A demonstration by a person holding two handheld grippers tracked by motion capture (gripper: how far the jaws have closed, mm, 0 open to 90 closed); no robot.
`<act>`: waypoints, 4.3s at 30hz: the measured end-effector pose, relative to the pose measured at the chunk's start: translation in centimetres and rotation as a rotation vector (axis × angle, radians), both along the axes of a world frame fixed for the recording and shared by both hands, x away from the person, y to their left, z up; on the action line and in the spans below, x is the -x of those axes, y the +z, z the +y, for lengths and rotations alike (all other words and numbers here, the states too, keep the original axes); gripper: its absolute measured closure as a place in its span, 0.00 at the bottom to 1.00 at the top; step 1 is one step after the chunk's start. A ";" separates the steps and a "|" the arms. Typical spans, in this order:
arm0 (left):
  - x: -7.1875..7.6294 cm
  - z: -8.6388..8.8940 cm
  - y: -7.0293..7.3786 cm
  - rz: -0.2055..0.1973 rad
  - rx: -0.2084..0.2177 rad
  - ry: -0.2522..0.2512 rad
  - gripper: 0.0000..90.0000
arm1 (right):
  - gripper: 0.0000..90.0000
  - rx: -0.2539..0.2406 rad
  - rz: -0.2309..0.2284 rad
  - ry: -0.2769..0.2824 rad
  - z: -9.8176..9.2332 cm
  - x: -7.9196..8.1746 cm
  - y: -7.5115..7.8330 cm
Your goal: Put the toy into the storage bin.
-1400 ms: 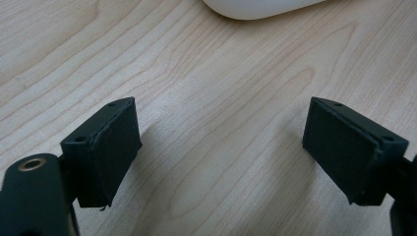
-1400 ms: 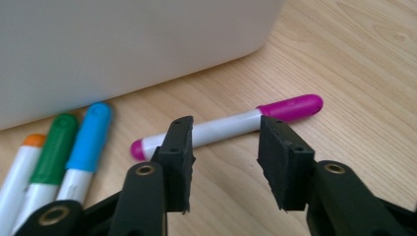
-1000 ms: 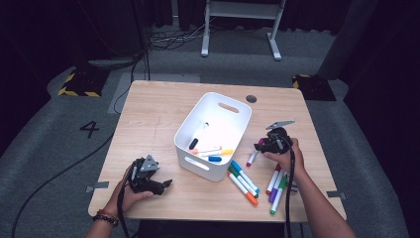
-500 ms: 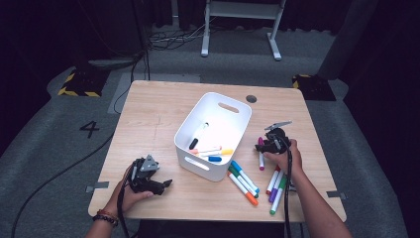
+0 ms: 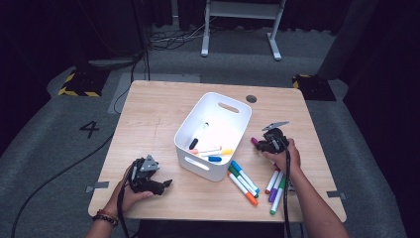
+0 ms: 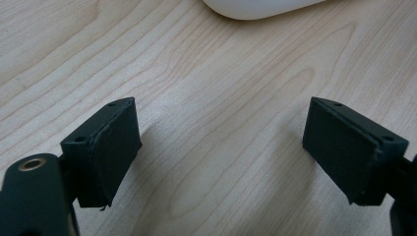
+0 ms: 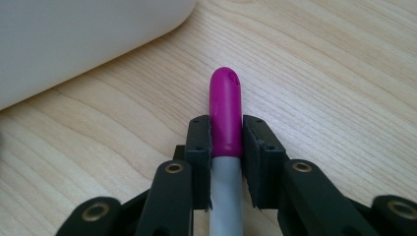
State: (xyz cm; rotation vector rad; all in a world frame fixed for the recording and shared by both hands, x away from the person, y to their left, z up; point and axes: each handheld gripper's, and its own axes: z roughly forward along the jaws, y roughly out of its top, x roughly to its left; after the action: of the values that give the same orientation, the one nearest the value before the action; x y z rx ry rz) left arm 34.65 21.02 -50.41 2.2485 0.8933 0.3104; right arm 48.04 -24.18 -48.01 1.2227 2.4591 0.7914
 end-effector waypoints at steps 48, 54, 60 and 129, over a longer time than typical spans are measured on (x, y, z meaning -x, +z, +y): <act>0.0 0.0 0.0 0.000 0.000 0.000 0.16 | 0.83 -0.212 -0.291 0.420 5.9 8.1 17.0; 0.0 0.0 0.0 0.000 0.000 0.000 0.16 | 0.83 -0.202 -0.282 0.459 7.9 7.8 17.5; 0.0 0.0 0.0 0.000 0.000 0.000 0.16 | 0.83 -0.206 -0.271 0.479 9.6 7.2 18.0; 0.0 0.0 0.0 0.000 0.000 0.000 0.16 | 0.69 -0.092 -0.154 0.557 14.3 6.5 14.4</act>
State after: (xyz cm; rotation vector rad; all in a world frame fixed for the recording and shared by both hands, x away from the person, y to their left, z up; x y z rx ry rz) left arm 34.65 21.02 -50.41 2.2487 0.8932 0.3105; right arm 41.57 -9.85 -33.59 0.4631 2.6774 1.0963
